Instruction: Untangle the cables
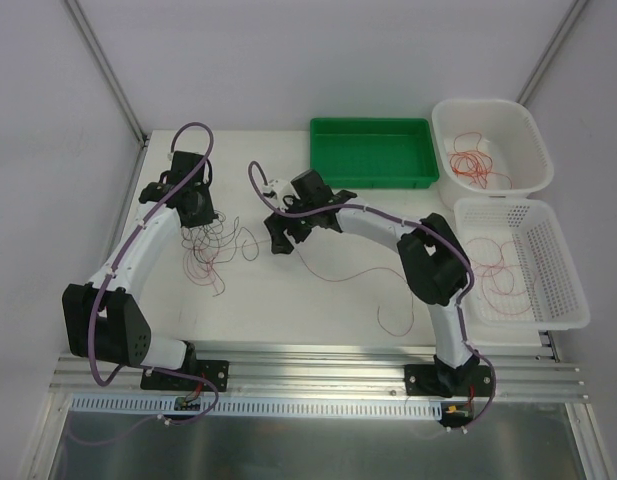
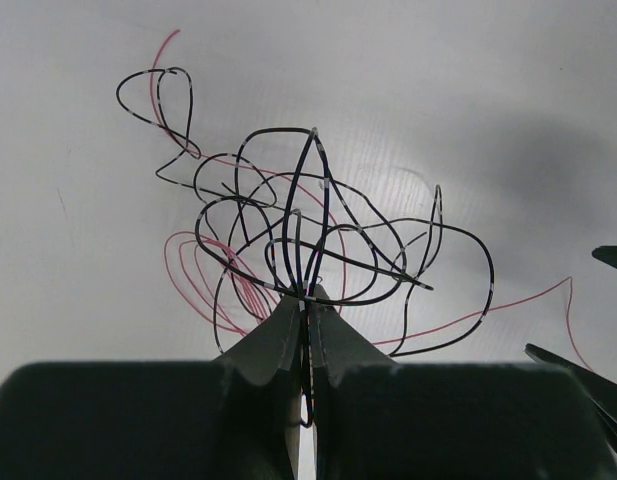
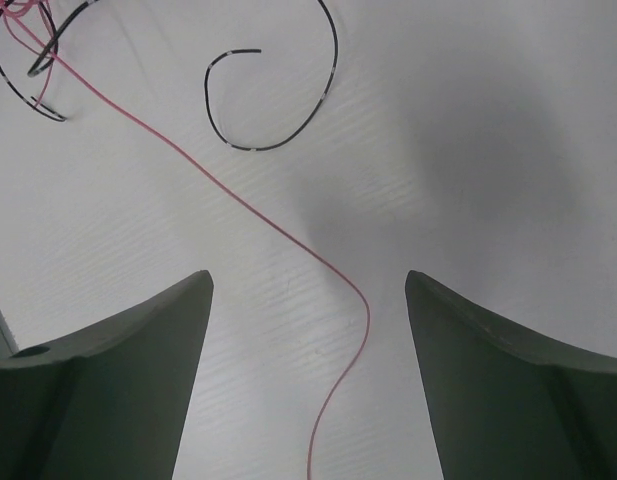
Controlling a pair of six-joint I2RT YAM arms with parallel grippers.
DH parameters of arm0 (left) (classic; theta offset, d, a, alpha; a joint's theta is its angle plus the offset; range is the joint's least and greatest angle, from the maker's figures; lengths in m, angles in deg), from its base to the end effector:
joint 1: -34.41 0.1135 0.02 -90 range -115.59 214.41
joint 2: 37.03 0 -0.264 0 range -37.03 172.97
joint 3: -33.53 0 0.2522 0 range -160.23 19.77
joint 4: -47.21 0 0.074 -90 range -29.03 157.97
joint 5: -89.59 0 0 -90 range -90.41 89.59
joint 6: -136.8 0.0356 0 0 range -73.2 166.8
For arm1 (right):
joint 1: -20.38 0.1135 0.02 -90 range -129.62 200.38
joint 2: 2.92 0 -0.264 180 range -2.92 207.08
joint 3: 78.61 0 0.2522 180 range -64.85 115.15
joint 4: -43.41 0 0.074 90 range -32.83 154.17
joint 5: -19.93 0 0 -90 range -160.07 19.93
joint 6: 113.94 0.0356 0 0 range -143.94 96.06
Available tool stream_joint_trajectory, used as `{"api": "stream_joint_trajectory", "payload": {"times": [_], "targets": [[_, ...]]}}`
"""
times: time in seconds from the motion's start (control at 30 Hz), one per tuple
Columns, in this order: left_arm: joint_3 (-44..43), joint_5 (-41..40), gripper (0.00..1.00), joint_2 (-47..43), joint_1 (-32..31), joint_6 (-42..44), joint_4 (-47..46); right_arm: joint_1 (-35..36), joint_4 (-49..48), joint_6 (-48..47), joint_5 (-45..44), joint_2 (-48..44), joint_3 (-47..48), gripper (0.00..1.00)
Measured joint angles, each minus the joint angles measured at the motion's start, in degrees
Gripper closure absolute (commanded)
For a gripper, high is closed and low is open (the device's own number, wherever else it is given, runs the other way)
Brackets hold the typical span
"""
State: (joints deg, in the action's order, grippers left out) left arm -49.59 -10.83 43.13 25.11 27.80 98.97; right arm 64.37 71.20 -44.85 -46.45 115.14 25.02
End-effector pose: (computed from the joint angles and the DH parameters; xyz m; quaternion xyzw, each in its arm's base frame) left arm 0.2957 -0.0419 0.3046 -0.1106 0.9262 -0.0032 0.3605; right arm 0.3264 0.3349 0.2120 -0.5502 0.7108 0.2627 0.3510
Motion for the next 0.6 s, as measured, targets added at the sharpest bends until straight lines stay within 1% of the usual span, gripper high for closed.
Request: {"api": "stream_joint_trajectory", "payload": {"times": [0.13, 0.23, 0.27, 0.33, 0.37, 0.4, 0.43, 0.5, 0.6], "targets": [[0.0, 0.1, 1.0, 0.0, 0.0, 0.1, 0.0, -0.2, -0.3, -0.1, 2.8, 3.7, 2.7, 0.23], [0.0, 0.1, 1.0, 0.0, 0.0, 0.1, 0.0, -0.3, -0.8, 0.1, 5.1, 5.9, 3.7, 0.35], [0.0, 0.1, 1.0, 0.0, 0.0, 0.2, 0.0, -0.4, -1.0, 0.3, 5.9, 6.3, 3.7, 0.47], [0.0, 0.1, 1.0, 0.0, 0.0, 0.2, 0.0, -0.7, -0.9, 0.6, 7.2, 7.0, 3.7, 0.63], [0.0, 0.1, 1.0, 0.0, 0.0, 0.2, 0.0, -0.9, -1.1, 1.0, 7.8, 7.0, 3.7, 0.79], [0.0, 0.1, 1.0, 0.1, 0.0, 0.2, 0.0, -1.2, -1.3, 1.0, 8.2, 7.0, 3.4, 0.88], [0.0, 0.0, 1.0, 0.1, 0.0, 0.2, 0.0, -1.5, -1.8, 1.5, 8.7, 6.7, 2.8, 0.99], [0.0, -0.3, 1.0, 0.2, 0.0, 0.3, 0.0, -2.5, -3.5, 2.4, 8.7, 4.9, -0.2, 0.99], [0.0, -0.6, 1.0, 0.3, 0.1, 0.5, 0.0, -4.4, -2.7, 3.0, 7.5, -0.8, -6.4, 0.99]]}}
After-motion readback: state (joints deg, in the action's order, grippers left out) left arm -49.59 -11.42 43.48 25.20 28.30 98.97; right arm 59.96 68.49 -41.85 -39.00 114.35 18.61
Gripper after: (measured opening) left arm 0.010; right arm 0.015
